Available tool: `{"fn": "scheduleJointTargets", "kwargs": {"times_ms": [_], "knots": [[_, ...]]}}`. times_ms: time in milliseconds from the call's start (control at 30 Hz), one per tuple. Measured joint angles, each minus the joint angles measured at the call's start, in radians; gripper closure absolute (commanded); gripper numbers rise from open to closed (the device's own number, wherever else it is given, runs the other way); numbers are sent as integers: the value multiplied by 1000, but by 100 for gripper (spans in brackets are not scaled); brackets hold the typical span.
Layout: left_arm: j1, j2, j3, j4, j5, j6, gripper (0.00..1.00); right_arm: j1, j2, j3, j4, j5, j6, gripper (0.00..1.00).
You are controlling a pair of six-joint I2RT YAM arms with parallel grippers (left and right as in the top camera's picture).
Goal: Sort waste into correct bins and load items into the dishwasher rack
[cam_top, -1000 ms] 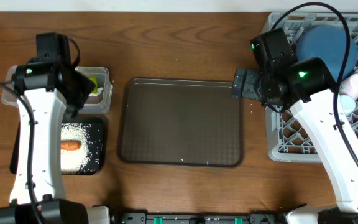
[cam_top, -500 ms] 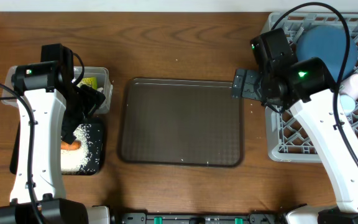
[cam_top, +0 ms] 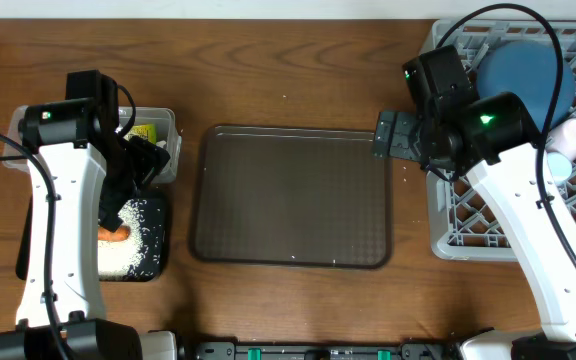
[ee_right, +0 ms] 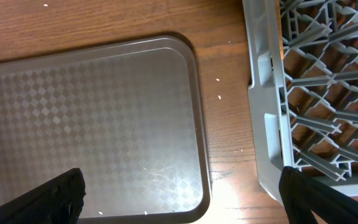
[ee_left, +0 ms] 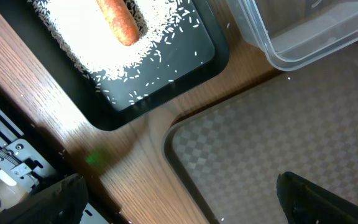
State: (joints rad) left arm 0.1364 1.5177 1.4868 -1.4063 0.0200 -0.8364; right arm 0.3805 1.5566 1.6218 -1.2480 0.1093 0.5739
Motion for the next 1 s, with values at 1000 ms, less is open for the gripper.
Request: {"fn": "scheduleJointTargets", "kwargs": {"times_ms": [1000], "knots": [[-211,-867,-1008,1064,-19,161,0,0,0,-2,0,0,0,1]]}}
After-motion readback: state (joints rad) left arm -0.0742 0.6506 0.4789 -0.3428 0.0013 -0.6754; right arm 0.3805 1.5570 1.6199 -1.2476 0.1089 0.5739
